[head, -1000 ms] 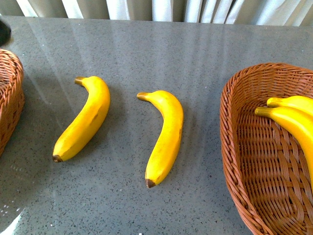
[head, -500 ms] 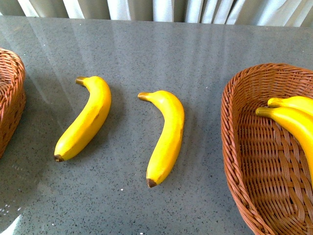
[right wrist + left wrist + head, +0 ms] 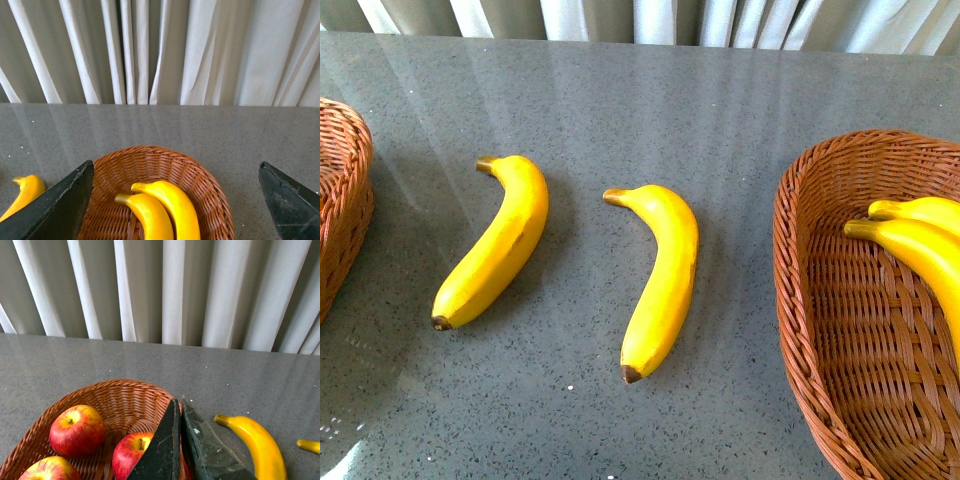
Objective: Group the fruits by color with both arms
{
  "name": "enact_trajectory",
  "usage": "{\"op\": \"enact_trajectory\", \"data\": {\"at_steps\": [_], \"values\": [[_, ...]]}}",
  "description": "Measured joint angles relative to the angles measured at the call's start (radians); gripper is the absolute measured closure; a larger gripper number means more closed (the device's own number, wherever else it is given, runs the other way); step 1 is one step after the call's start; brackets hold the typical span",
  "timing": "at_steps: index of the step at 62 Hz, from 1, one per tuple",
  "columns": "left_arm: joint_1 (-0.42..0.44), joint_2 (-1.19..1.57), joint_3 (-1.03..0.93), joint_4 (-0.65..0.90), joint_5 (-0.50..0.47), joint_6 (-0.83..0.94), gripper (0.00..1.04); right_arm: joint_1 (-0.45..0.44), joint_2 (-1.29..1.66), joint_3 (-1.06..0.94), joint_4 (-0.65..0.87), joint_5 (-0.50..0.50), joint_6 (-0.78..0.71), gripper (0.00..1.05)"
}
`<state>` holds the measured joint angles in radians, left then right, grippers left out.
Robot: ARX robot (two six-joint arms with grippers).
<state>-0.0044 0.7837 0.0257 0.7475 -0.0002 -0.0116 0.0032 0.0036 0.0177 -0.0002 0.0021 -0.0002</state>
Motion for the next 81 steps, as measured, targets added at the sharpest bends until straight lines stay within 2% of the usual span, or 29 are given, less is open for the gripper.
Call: {"op": "enact_trajectory", "data": {"at_steps": [40, 81], "values": [[0.0, -0.408, -0.013, -0.373, 0.0, 0.0, 1.03, 0.0, 0.0, 0.0, 0.0, 0.0, 0.0, 0.09], [0.0, -0.637, -0.013, -0.604, 0.0, 0.001, 1.03, 0.0, 0.0, 0.0, 0.0, 0.0, 0.0, 0.09]]}}
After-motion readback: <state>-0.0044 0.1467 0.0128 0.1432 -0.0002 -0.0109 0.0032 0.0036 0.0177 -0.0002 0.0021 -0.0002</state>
